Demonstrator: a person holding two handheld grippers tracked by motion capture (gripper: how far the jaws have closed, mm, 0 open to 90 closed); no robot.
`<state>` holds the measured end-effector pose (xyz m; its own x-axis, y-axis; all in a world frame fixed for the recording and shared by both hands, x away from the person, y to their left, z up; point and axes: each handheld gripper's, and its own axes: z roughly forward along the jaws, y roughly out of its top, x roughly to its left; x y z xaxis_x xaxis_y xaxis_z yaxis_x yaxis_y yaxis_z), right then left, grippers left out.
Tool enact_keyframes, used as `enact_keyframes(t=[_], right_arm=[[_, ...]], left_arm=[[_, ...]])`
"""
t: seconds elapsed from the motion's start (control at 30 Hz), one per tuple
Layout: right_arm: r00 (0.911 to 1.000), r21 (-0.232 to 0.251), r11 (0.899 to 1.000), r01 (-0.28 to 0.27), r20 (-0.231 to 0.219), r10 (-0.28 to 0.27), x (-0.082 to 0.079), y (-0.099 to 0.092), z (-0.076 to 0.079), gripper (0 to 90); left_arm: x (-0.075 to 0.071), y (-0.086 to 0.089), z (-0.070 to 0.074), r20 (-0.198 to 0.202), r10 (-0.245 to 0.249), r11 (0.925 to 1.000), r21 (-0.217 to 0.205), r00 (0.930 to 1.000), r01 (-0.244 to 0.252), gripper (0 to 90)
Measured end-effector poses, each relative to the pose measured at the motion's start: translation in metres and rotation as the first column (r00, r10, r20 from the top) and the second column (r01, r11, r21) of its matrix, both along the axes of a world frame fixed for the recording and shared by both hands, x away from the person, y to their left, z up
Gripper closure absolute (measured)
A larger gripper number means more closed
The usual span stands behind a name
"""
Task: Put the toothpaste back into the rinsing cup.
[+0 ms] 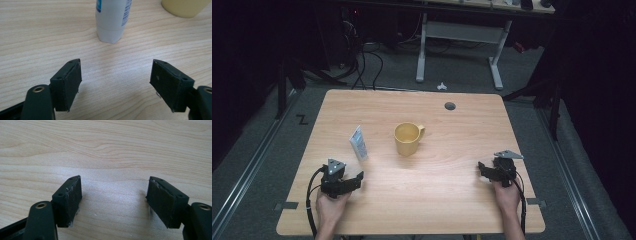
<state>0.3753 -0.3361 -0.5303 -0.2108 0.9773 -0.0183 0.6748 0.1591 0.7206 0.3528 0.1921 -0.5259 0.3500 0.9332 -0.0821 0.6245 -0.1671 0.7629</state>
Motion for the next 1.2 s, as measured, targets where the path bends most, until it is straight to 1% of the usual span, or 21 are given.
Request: enact_keyframes(t=[0.03, 0.07, 0.1, 0.13, 0.17, 0.23, 0.37, 0.43, 0.53, 0.6, 0.7, 0.8, 0.93, 0.97, 1.1, 1.17, 1.2], right_arm=[[1.0, 0.0, 1.0, 0.0, 0.0, 0.0, 0.0, 0.0, 0.0, 28.4], [1.0, 0.0, 1.0, 0.0, 0.0, 0.0, 0.0, 0.0, 0.0, 28.4], [1.0, 0.0, 1.0, 0.0, 0.0, 0.0, 0.0, 0.0, 0.0, 28.4], [1.0, 0.0, 1.0, 0.0, 0.0, 0.0, 0.0, 0.0, 0.0, 28.4], [1.0, 0.0, 1.0, 0.0, 0.0, 0.0, 0.0, 0.0, 0.0, 28.4], [1.0, 0.0, 1.0, 0.0, 0.0, 0.0, 0.0, 0.0, 0.0, 28.4], [1.0, 0.0, 1.0, 0.0, 0.0, 0.0, 0.0, 0.0, 0.0, 28.4], [1.0, 0.001, 1.0, 0.001, 0.0, -0.001, 0.0, 0.0, 0.0, 28.4], [1.0, 0.001, 1.0, 0.001, 0.0, -0.001, 0.0, 0.0, 0.0, 28.4], [1.0, 0.0, 1.0, 0.0, 0.0, 0.0, 0.0, 0.0, 0.0, 28.4], [1.0, 0.0, 1.0, 0.0, 0.0, 0.0, 0.0, 0.0, 0.0, 28.3], [1.0, -0.001, 1.0, -0.001, 0.0, 0.001, 0.0, 0.0, 0.0, 28.3], [1.0, 0.0, 1.0, 0.001, -0.001, -0.001, 0.0, 0.0, 0.0, 28.3], [1.0, 0.0, 1.0, 0.001, -0.001, -0.001, 0.0, 0.0, 0.0, 28.3], [1.0, 0.0, 1.0, 0.001, -0.001, -0.001, 0.0, 0.0, 0.0, 28.4], [1.0, 0.0, 1.0, 0.001, 0.0, -0.001, 0.0, 0.0, 0.0, 28.4], [1.0, 0.0, 1.0, 0.001, -0.001, -0.001, 0.0, 0.0, 0.0, 28.3]], left_arm=[[0.0, 0.0, 0.0, 0.0, 0.0, 1.0, 0.0, 1.0, 0.0, 24.8], [0.0, -0.002, 0.0, 0.0, 0.021, 0.9995, 0.024, 0.9998, -0.021, 24.4], [0.0, -0.002, 0.0, 0.0, 0.021, 0.9995, 0.024, 0.9998, -0.021, 24.4], [0.001, -0.003, 0.002, -0.01, 0.018, 0.9994, 0.029, 0.9998, -0.018, 24.4], [0.001, -0.003, 0.004, -0.014, 0.017, 0.9996, 0.022, 0.9998, -0.017, 24.4], [0.0, -0.002, 0.006, -0.006, 0.019, 0.9998, 0.004, 0.9998, -0.019, 24.4], [0.002, -0.001, 0.012, 0.0, 0.024, 0.9997, -0.007, 0.9997, -0.024, 23.8], [0.003, 0.0, 0.017, -0.002, 0.018, 0.9997, -0.014, 0.9998, -0.018, 23.4], [0.005, 0.001, 0.023, 0.008, 0.009, 0.9988, -0.049, 0.9999, -0.009, 23.8], [0.005, 0.001, 0.026, 0.016, 0.012, 0.9983, -0.058, 0.9998, -0.011, 24.3], [0.007, -0.001, 0.028, 0.014, 0.009, 0.9992, -0.039, 0.9999, -0.009, 24.5], [0.01, -0.002, 0.029, 0.006, 0.001, 0.9995, -0.032, 1.0, -0.001, 24.5], [0.011, -0.004, 0.032, 0.007, -0.016, 0.9992, -0.038, 0.9999, 0.016, 26.6], [0.012, -0.005, 0.033, 0.007, -0.021, 0.9996, -0.022, 0.9998, 0.021, 26.7], [0.015, -0.005, 0.036, 0.005, -0.018, 0.9997, -0.016, 0.9998, 0.018, 27.9], [0.016, -0.005, 0.039, 0.006, -0.023, 0.9997, -0.01, 0.9997, 0.023, 29.9], [0.016, -0.005, 0.041, 0.009, -0.021, 0.9996, -0.017, 0.9997, 0.021, 32.1]])
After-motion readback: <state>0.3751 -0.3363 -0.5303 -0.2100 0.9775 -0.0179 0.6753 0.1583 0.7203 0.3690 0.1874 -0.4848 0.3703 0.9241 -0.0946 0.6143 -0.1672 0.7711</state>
